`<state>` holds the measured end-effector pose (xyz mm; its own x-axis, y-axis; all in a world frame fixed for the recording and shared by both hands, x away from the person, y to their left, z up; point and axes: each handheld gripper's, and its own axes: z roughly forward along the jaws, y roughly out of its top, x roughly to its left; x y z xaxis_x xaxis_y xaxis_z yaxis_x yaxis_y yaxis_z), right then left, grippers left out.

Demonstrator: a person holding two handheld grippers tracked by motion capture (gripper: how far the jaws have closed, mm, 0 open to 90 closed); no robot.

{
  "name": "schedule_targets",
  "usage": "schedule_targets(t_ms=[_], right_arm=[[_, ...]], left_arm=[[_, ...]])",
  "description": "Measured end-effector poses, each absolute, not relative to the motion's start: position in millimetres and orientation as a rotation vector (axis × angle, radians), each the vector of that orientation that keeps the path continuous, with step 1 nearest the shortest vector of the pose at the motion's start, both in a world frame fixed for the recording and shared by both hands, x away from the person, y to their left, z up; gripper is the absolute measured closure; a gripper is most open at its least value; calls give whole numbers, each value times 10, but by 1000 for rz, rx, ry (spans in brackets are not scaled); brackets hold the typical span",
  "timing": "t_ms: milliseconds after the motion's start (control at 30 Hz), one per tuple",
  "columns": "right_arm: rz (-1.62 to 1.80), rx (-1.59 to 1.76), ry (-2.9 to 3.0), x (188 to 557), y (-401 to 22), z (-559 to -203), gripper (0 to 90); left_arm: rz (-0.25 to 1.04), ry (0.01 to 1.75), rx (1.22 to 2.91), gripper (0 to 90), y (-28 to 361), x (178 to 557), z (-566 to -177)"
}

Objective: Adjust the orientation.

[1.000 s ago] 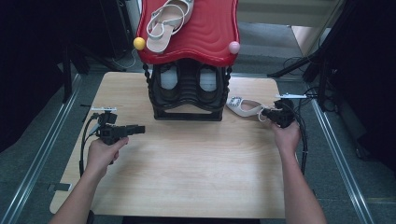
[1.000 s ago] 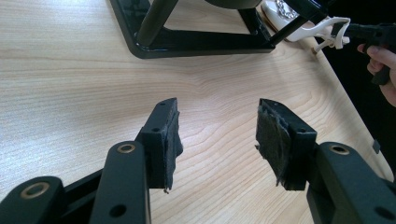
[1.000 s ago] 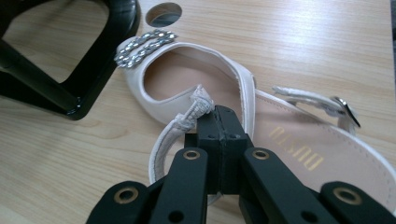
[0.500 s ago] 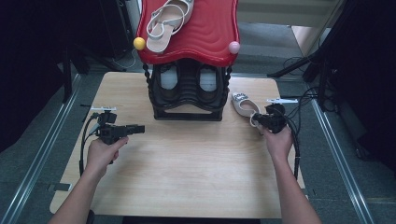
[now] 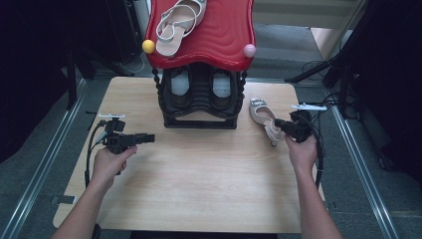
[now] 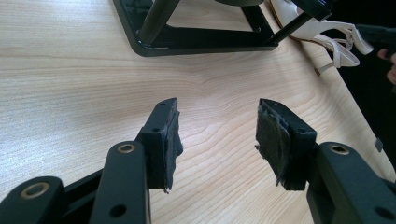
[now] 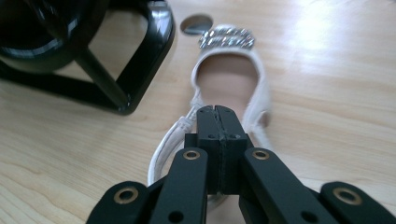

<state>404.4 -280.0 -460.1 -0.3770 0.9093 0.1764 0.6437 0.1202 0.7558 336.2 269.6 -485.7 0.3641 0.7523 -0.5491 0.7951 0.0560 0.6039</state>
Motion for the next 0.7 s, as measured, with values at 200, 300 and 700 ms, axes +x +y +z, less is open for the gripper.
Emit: schedule_targets(t_ms=[200,300,700], right_arm=[[1115,1545,2008,4014,-3041,-4561,900],[1096,1584,1994,4035,-3142,-4646,900],[1021,1648,2028,4106,-3132,-4909,900]], left_arm=[[-52,1388,1694,496,2686,3361,-4857],[-51,1389,1692,495,2683,3363,-4858],[-48,1391,1688,496,2712,3363,-4854]])
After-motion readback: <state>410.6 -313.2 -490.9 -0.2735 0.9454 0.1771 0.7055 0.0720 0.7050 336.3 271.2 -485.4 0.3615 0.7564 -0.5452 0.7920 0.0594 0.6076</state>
